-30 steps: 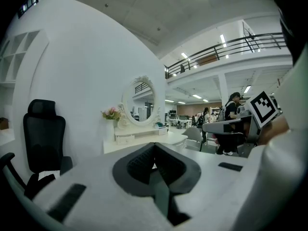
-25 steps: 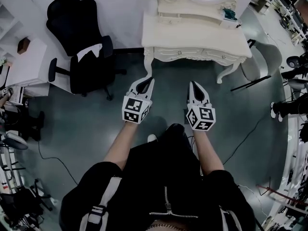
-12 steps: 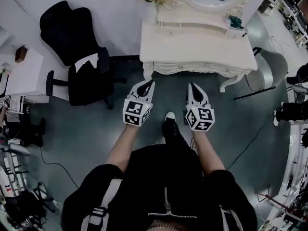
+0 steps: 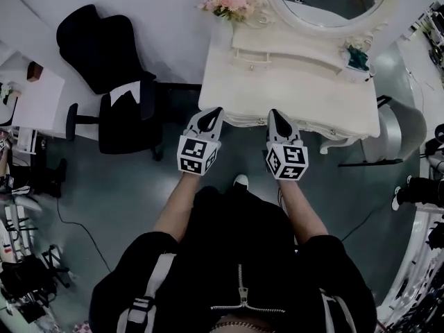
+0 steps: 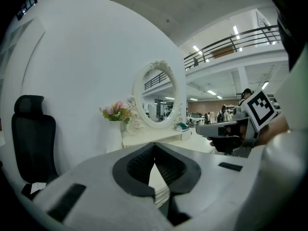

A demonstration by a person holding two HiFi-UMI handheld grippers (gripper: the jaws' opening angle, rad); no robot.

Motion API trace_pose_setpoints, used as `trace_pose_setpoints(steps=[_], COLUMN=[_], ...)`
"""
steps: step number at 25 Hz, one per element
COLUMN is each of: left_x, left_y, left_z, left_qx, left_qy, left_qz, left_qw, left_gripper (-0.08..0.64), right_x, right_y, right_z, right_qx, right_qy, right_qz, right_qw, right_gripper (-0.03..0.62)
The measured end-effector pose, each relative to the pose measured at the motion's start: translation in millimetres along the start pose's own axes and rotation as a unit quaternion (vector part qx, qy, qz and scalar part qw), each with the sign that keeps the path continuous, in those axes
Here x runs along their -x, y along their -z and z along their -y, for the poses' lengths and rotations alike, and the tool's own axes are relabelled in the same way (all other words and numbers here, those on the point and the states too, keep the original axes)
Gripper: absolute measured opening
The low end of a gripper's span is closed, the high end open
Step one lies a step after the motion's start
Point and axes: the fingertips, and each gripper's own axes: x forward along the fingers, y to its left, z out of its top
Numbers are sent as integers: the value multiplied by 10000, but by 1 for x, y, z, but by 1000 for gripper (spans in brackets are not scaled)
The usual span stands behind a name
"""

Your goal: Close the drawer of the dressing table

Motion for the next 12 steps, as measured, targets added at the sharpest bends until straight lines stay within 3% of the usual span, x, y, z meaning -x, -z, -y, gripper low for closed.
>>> trace_pose_setpoints(steps=[12], left_x=[-76], left_y=[-22], left_z=[-46], left_qx=[-51], left_qy=[-104], left_qz=[36], left_qw=[9999], left_gripper=[0], right_x=[-85], right_y=[-14], right_z=[24], right_qx=[92], right_qy=[-469], right_qz=[-333], right_qw=[9983], right_gripper=[3])
